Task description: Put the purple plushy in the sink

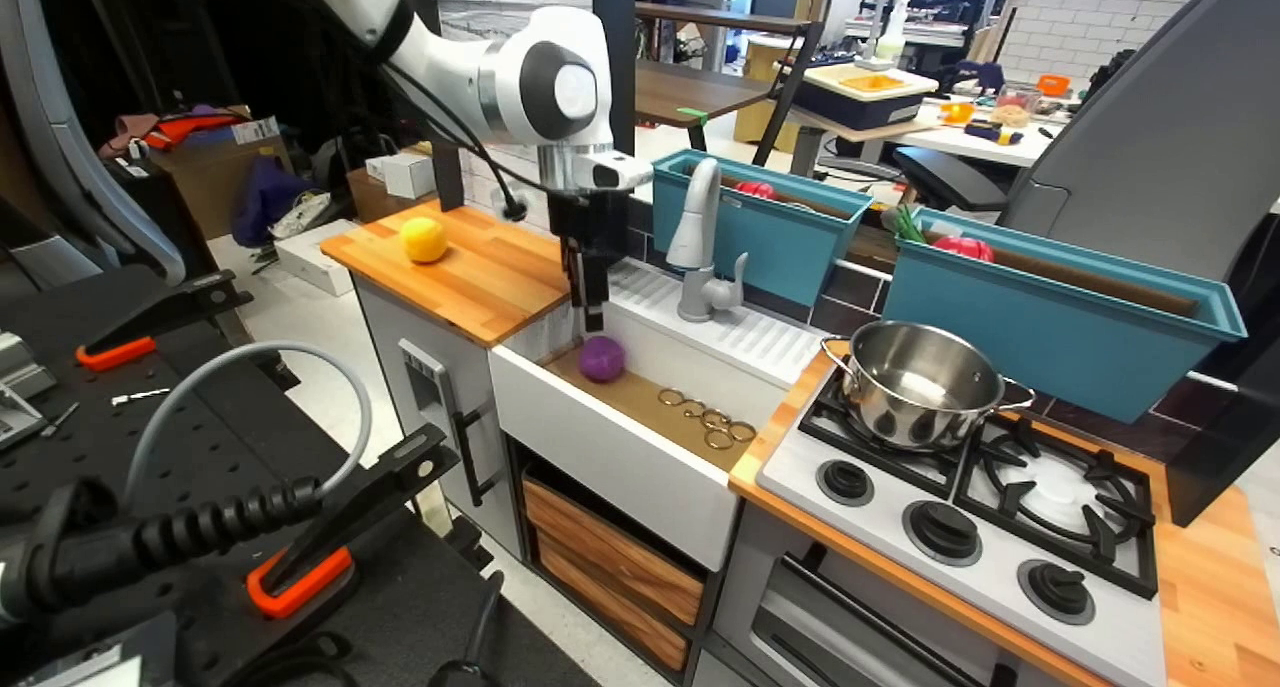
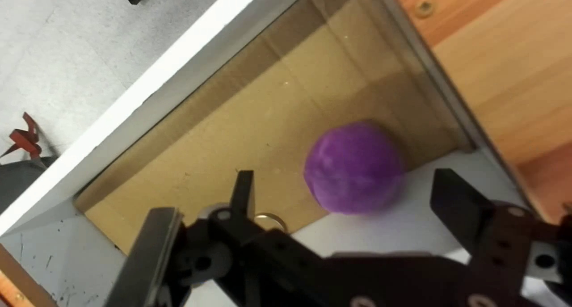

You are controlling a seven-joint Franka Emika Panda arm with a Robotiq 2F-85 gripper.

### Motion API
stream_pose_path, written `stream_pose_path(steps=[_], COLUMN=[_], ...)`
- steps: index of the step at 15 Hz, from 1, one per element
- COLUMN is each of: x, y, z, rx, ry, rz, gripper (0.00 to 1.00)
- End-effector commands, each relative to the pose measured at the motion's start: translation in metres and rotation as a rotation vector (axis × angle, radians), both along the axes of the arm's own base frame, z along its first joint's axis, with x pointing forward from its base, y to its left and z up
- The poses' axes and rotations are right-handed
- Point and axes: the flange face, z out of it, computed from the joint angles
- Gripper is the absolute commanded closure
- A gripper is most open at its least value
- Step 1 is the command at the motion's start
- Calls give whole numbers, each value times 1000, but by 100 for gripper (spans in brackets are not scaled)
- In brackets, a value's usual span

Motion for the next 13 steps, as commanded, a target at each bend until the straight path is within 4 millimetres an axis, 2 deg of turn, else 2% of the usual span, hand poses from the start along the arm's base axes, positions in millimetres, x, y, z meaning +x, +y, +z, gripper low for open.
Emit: stream_pose_path(steps=[1, 5, 8, 10, 12, 13], x=[-1, -10, -34, -56, -85, -51], y=[24, 51, 61, 61, 58, 67], z=[84, 173, 230, 251, 262, 250], rx=[114, 192, 239, 269, 288, 246], ry=[54, 67, 76, 109, 166, 116], rz=[85, 235, 334, 372, 395, 365], gripper=[0, 0, 0, 0, 0, 0])
